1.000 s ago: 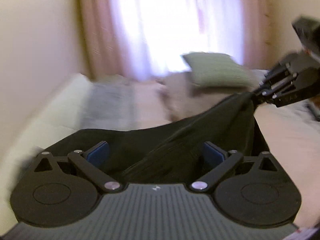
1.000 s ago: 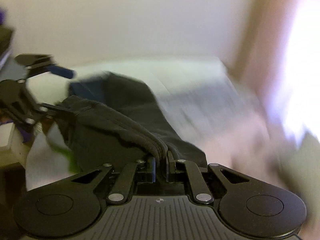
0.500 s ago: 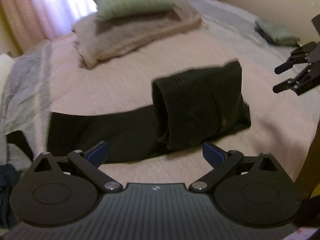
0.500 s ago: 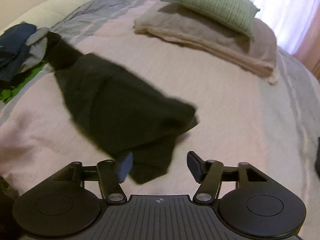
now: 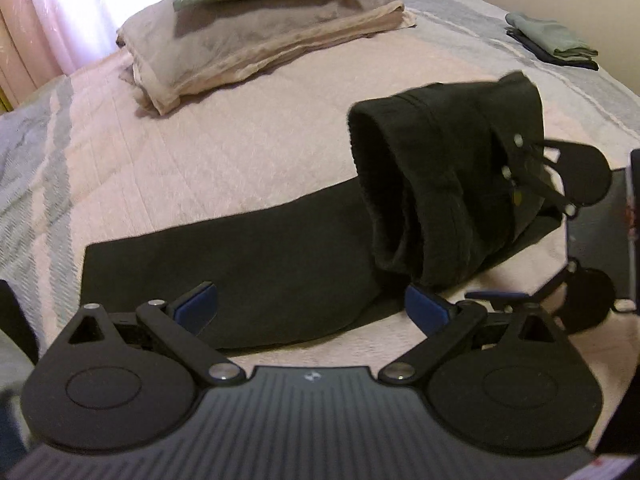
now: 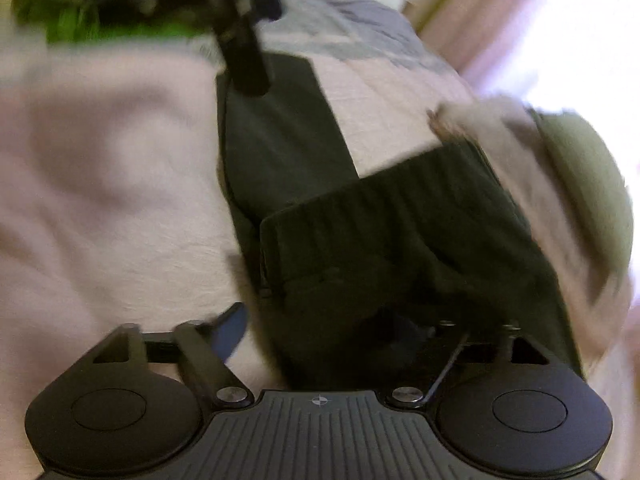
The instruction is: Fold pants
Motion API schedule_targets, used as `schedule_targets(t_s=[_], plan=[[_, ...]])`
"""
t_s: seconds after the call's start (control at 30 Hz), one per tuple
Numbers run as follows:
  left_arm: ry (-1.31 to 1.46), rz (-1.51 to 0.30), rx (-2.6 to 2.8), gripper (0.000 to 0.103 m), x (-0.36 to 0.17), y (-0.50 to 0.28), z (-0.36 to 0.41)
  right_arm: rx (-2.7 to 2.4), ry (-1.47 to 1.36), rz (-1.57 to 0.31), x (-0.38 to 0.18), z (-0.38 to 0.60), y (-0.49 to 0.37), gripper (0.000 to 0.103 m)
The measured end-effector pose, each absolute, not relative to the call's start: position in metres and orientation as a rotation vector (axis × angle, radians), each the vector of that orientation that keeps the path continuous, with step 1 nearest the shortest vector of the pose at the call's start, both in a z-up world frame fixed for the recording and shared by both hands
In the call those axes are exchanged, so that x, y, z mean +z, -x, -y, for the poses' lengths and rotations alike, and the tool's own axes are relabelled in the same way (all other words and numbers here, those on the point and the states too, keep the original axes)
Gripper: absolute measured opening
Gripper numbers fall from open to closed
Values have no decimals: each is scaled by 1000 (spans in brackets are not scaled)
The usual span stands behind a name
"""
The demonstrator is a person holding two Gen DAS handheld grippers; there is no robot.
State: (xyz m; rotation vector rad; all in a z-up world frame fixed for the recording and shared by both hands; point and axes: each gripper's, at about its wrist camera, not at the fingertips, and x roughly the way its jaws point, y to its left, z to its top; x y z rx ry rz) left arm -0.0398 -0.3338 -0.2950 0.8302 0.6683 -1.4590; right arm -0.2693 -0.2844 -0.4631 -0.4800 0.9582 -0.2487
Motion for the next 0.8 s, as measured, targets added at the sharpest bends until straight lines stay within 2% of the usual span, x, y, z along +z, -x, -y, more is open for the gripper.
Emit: schedule_targets(t_s=[0.1,0.2,0.27,0.37,0.43,0.57,0.67,0.73,0.8], plan=[[-810,-697,-1463,98,-306,32,339,-251,549,-967,-474,302,266,81],[-780,-701,-1490,98,-303,33,351,-250,305,-942,-447,348,280,57],[-756,-710,-1510,98,-300,35,363,-261,192,-922,-430,368,290,12],[-690,-755,-1548,98,-297,39,385,-336,-23,-828,-397,407,313,4],[-619,-809,-1570,97,-298,41,402,-391,-175,-755,-378,436,336,4],[-474,-925,-1620,93,-305,53,444,-452,-276,-680,-348,466,369,0],[-517,-969,-1592,85,-320,70,472,-498,-297,-653,-340,480,380,0],[-533,-994,-1546,74,-330,76,479,-519,-307,-653,-336,486,386,0],[-506,-1049,-1481,71,-337,74,479,-510,-320,-652,-342,491,385,0]])
